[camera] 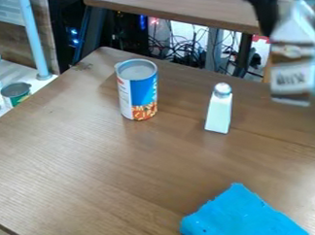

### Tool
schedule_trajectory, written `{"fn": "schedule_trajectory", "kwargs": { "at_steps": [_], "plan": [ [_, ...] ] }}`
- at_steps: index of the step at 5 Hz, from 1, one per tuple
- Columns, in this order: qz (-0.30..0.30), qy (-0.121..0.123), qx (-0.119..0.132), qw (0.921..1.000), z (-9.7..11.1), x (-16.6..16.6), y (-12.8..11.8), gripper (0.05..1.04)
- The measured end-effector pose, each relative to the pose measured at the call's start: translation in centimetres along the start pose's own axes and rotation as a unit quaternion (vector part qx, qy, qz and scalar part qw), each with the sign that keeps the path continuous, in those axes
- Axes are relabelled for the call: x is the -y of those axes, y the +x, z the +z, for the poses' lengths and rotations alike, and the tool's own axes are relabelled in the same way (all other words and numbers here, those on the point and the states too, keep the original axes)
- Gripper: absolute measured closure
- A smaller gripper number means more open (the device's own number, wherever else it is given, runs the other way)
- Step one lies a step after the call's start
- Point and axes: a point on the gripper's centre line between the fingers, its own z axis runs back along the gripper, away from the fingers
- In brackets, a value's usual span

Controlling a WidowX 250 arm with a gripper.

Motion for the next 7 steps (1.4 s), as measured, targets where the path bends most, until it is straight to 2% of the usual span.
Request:
{"fn": "schedule_trajectory", "kwargs": {
  "at_steps": [1, 2, 4, 5, 6, 7],
  "plan": [
    [0.094, 0.014, 0.04, 0.9947, 4.1, -5.2, -0.2, 0.251],
    [0.16, 0.032, 0.05, 0.9853, 5.7, -9.6, -1.6, 0.252],
    [0.251, 0.076, 0.023, 0.9646, 4.5, -19.0, -4.3, 0.251],
    [0.268, 0.094, 0.017, 0.9587, 4.1, -22.2, -5.5, 0.251],
    [0.268, 0.092, -0.012, 0.959, 0.9, -25.1, -6.6, 0.251],
    [0.26, 0.093, -0.044, 0.9602, -1.8, -26.3, -7.9, 0.251]
  ]
}}
